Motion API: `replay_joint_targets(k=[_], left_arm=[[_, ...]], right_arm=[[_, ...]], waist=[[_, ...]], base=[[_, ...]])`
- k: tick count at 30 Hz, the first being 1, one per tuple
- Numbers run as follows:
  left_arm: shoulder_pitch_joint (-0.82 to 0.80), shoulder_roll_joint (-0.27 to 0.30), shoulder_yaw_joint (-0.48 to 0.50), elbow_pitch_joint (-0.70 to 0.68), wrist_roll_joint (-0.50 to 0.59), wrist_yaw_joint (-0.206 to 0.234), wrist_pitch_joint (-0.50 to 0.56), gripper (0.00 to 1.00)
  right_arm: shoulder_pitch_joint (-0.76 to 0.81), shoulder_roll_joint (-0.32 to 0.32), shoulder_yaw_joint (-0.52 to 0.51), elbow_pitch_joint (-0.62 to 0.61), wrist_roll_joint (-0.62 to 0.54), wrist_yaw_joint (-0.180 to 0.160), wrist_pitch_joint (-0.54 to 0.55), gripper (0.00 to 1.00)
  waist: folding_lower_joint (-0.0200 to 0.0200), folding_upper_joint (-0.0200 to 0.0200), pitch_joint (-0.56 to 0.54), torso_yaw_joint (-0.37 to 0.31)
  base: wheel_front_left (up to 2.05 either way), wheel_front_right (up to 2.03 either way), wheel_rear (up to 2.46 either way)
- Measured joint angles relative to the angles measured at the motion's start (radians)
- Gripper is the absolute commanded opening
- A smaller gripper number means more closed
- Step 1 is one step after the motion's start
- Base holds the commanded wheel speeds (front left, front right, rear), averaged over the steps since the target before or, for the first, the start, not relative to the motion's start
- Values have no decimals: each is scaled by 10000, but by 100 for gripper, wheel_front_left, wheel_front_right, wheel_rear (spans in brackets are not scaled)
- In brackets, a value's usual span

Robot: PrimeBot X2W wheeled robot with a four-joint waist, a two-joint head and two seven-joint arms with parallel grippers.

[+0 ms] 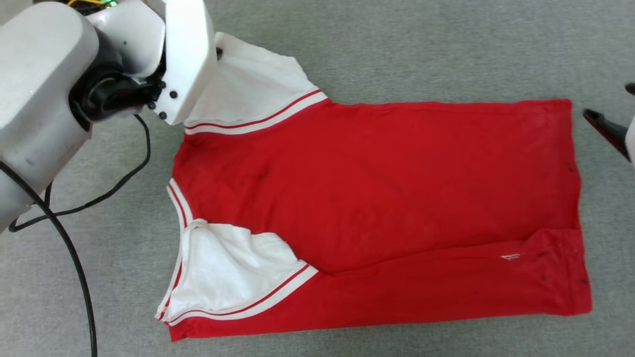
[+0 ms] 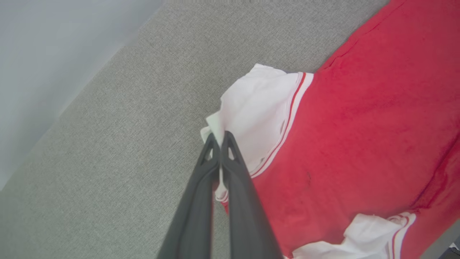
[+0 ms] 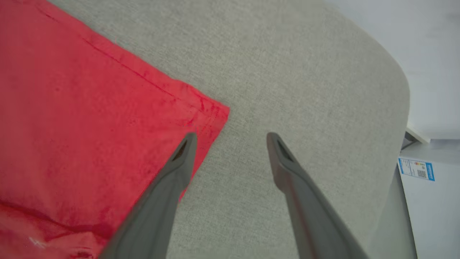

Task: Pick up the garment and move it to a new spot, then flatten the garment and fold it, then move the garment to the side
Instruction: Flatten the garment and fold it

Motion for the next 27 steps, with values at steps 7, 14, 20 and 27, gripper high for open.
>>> replay_joint_targets(k=[7,14,20,27], left_arm=[[-265,-50,-211,-491,19,0,-345,0],[-636,-222,-422,-694,29,0,-681,0],[-878,-234,-577,-748,-2,0,-997,0],[-805,-132,-825,-502,-104,0,-1321,0]], right_arm=[[-1393,-293,1022,1003,1588,0,2577,100],[-2048,161,1406,2211,1858,-2,3045,100],[-2091,226,1787,2635,2077,-2,3022,100],[-2078,401,2132,2940,2259,-4,2073,0]], waist=[[0,0,341,427],[0,0,844,796],[0,0,1181,979],[0,0,860,883]], base=[[0,0,0],[0,0,0],[0,0,0],[0,0,0]])
